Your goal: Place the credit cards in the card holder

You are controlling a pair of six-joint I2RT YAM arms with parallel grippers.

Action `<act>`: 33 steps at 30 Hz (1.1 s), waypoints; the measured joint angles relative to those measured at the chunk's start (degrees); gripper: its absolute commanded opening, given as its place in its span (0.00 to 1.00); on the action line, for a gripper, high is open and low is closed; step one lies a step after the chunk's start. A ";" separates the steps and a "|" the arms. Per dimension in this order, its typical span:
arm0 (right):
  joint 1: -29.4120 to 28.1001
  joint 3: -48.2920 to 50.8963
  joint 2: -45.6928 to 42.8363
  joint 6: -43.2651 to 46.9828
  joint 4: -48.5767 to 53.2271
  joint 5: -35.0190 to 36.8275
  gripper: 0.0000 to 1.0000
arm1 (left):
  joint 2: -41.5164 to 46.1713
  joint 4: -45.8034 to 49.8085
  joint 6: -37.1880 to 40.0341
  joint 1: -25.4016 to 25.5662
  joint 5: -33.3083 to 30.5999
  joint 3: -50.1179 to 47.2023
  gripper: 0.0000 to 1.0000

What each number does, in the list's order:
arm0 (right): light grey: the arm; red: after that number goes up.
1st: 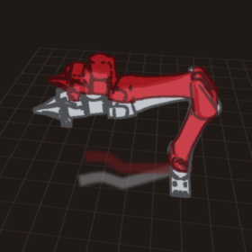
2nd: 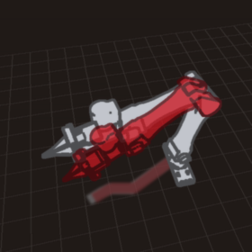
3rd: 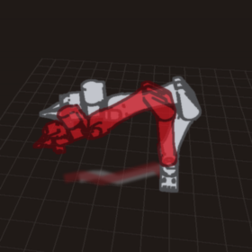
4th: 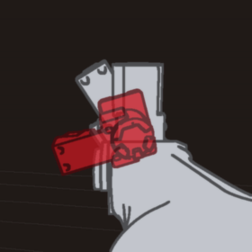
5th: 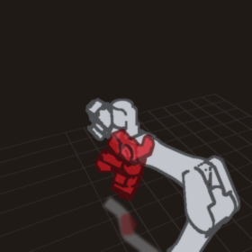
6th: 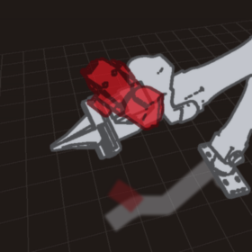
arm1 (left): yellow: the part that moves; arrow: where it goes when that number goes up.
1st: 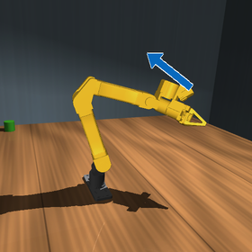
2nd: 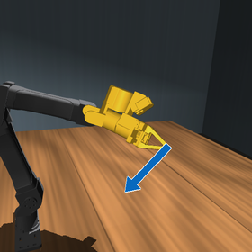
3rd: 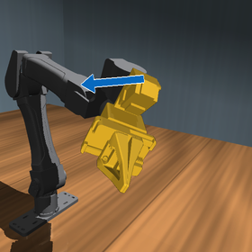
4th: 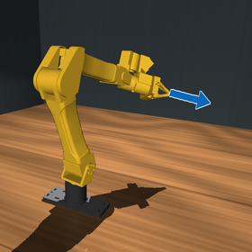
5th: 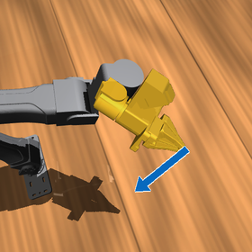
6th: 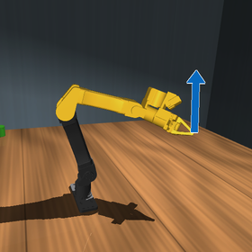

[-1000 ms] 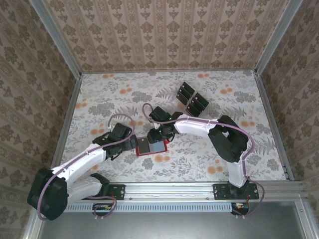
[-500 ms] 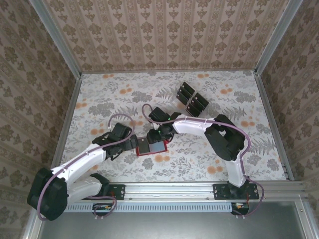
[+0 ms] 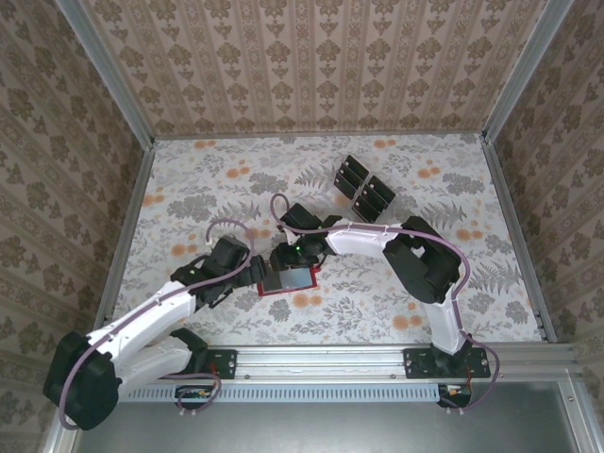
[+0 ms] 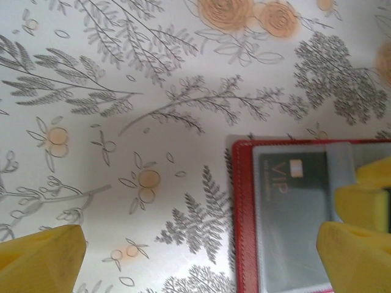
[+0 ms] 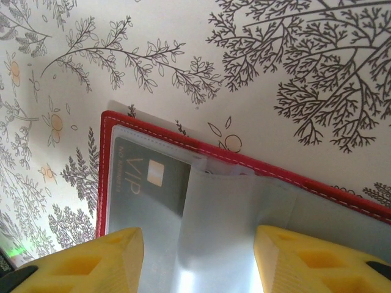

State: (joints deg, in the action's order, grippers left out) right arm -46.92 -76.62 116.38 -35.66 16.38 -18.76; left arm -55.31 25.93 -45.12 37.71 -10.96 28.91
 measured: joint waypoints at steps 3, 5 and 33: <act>0.00 0.57 -0.02 -1.25 -1.07 -0.15 0.53 | 2.05 -0.22 -1.44 3.63 -0.81 -1.44 1.00; 0.00 0.98 -0.02 -2.14 -1.88 -0.20 0.53 | 3.21 -0.61 -2.27 6.23 -1.40 -2.51 1.00; 0.22 3.32 -0.83 -5.11 -5.66 -1.07 0.53 | -14.27 -14.45 -2.64 19.26 -9.01 1.07 1.00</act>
State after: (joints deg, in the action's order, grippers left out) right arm -46.70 -73.30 115.55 -40.77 10.72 -19.84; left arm -69.58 11.49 -47.77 56.97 -19.97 29.98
